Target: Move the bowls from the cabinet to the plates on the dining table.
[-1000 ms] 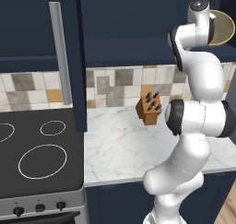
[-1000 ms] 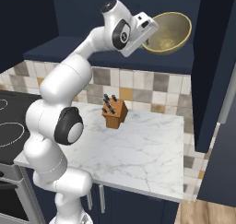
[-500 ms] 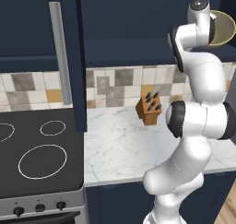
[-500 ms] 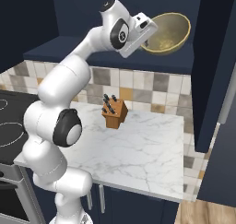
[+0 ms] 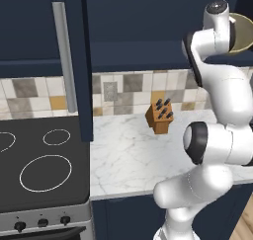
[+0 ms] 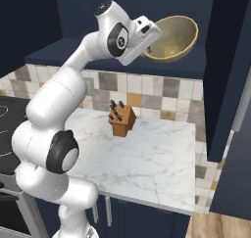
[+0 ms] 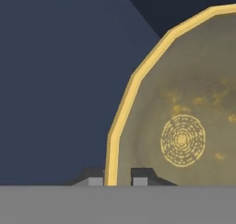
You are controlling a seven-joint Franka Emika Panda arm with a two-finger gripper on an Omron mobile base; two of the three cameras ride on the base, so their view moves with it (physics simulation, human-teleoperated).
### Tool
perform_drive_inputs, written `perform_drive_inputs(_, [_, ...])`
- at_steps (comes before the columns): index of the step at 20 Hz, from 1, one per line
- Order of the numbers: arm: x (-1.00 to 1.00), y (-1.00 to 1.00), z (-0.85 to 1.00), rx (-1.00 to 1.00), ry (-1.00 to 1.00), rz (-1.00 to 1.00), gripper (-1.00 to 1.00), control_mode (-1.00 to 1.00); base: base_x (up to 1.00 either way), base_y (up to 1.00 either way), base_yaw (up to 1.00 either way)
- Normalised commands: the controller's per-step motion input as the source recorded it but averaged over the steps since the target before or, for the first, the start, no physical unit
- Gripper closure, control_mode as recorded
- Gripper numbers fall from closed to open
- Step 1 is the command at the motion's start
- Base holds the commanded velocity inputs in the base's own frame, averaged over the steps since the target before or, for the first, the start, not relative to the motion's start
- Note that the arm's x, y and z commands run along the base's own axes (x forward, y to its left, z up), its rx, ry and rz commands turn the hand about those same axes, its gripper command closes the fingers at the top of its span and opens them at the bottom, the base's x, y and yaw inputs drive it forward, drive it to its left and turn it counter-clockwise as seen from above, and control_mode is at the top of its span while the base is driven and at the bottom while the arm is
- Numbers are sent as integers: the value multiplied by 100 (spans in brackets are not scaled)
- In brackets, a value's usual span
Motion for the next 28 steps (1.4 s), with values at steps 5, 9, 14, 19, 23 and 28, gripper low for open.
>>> perform_drive_inputs(5, [-78,31,-9,-2,-4,0,100,-100,0,0,0])
perform_drive_inputs(9, [-79,38,-2,-4,-7,0,100,-100,0,0,0])
perform_drive_inputs(14, [-69,49,0,-4,-4,4,100,-100,0,0,0])
perform_drive_inputs(19, [-55,44,0,0,2,7,100,-100,0,0,0])
perform_drive_inputs(23, [-52,39,0,0,8,7,100,-100,0,0,0])
perform_drive_inputs(28, [-46,34,5,1,16,8,100,-100,0,0,0])
